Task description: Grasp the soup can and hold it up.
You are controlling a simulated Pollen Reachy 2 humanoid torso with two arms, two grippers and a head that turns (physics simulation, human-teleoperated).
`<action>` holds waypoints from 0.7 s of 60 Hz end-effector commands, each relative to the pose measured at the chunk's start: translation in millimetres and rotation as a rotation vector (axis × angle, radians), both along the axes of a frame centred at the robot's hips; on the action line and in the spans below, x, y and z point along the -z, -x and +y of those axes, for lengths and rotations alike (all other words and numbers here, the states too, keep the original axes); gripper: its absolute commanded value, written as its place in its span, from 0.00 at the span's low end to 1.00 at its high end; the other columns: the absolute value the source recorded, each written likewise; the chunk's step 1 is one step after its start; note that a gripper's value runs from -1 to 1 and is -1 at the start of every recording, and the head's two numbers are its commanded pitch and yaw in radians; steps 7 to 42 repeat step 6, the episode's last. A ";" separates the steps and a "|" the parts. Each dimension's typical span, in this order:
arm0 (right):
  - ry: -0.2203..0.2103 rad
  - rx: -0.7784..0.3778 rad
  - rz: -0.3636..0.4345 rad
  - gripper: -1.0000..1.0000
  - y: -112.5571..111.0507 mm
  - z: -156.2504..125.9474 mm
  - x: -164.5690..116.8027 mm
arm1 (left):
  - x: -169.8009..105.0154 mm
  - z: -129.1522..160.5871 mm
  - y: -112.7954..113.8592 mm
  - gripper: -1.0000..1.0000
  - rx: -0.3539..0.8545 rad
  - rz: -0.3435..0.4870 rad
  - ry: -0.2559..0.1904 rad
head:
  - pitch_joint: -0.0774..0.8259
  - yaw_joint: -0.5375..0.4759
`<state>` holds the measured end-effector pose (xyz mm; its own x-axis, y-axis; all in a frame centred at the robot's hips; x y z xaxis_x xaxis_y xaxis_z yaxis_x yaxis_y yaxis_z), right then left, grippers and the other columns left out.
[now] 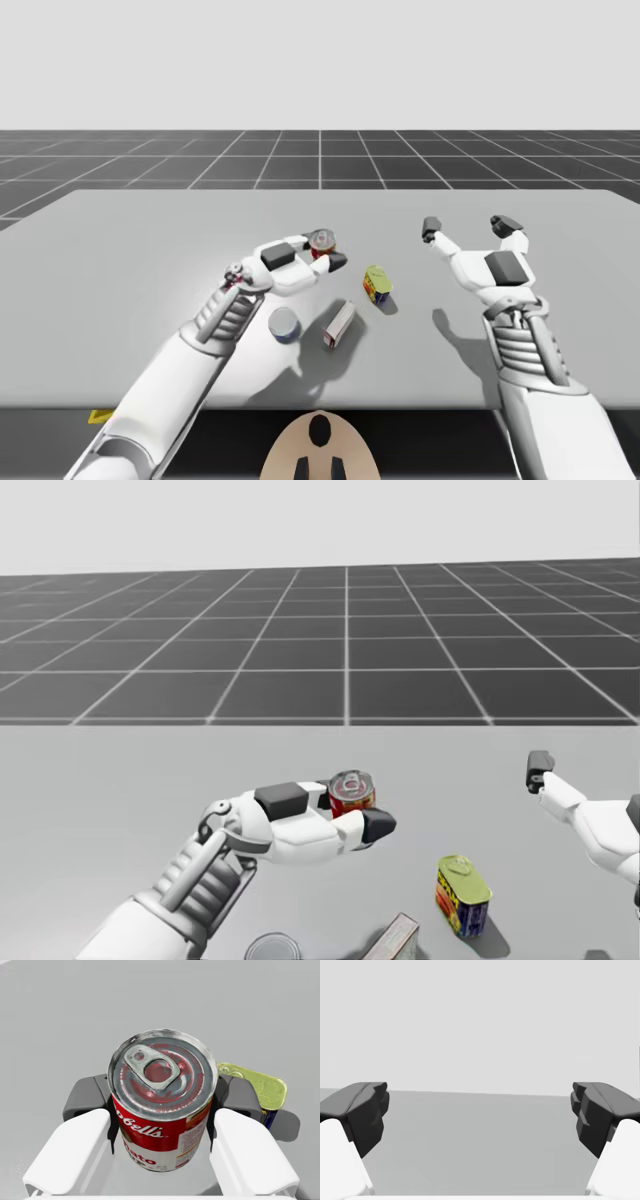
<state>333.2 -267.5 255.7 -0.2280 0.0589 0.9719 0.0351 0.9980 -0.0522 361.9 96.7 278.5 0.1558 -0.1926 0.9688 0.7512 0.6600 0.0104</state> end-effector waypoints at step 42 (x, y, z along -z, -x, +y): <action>-0.012 -0.019 -0.014 0.00 -3.9 -3.0 3.7 | -99.6 -0.3 17.3 1.00 0.014 -0.225 0.110 | 0.40 0.59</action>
